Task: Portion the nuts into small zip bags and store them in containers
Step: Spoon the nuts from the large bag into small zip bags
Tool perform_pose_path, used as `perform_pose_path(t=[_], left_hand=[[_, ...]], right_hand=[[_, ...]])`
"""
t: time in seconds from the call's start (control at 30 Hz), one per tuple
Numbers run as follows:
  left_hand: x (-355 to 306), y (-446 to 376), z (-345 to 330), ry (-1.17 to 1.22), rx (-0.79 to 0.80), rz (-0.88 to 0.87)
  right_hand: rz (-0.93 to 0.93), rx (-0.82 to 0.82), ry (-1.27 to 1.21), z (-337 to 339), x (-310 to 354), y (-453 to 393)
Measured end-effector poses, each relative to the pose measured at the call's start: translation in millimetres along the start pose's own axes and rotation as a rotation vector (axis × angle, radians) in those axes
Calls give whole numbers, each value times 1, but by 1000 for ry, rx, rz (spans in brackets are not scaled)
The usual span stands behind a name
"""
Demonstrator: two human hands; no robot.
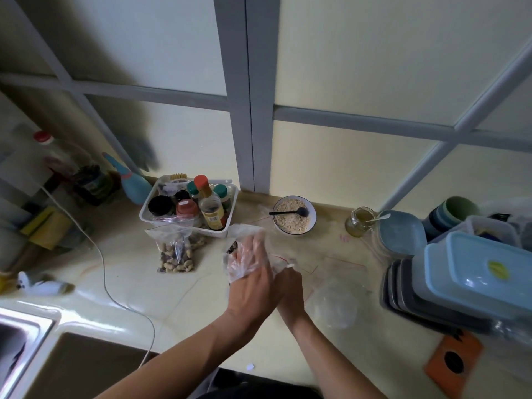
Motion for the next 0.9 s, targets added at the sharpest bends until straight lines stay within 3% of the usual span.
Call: perform_pose_path(t=[0.13,0.33,0.47,0.6,0.73,0.9], left_hand=[[4,2,10,60,49,89],[47,-17,7,43,91,268],[84,-27,0,71,137,366],[110,-26,-25,10,281,273],[120,-24,-41,-68,359,235],[107,-23,-62,-146,551,176]], right_hand=[[-333,22,-90,14,-25,-4],[-470,74,-135,21,-39,-7],[-598,143,-301,3,-44,3],[-746,155,-498,-10,-53,16],[-800,36,-689,-2,-46,21],[-796,-53,-708,22,-37,17]])
Point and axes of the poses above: each hand's wrist, its own y-axis away from the middle knuckle, its own z-axis out of the back of the hand, x = y × z, the point moved 5 cm from there along -y, towards the middle knuckle, and after that the axes turned 15 degrees about z, right-handed, at the moved point
